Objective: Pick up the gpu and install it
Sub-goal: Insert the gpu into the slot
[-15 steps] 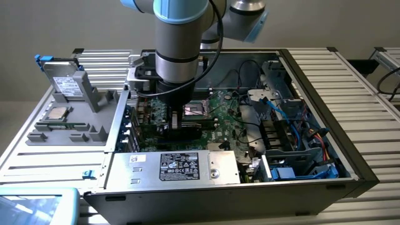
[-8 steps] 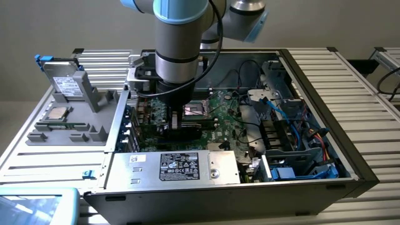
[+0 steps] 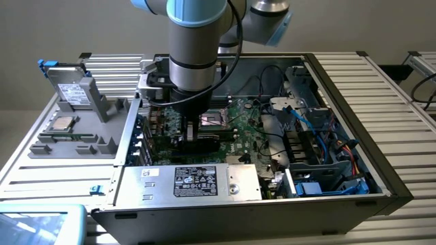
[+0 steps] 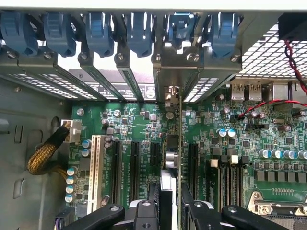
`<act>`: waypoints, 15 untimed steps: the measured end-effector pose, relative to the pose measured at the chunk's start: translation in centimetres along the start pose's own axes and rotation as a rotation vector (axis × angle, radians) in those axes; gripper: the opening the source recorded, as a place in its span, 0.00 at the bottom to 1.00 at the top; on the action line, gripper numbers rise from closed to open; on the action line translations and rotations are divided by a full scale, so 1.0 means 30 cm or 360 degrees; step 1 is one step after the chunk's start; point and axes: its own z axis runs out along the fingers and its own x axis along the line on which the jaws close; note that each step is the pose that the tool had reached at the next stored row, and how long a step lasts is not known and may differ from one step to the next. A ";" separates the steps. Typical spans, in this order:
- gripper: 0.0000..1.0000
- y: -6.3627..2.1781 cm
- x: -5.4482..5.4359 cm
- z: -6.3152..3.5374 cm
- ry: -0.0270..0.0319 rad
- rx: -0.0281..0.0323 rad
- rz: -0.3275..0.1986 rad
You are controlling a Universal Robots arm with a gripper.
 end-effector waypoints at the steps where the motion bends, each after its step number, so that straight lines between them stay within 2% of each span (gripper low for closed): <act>1: 0.28 0.000 0.000 0.000 -0.00005 0.00000 0.0000; 9: 0.29 0.002 0.003 -0.001 -0.00032 -0.00006 0.0004; 10: 0.35 0.003 0.002 0.000 -0.00053 -0.00012 0.0005; 11: 0.35 0.003 0.002 -0.001 -0.00044 0.00004 0.0007; 12: 0.41 0.002 0.002 -0.003 -0.00035 0.00015 0.0007; 15: 0.41 0.003 0.003 -0.023 -0.00037 0.00031 0.0009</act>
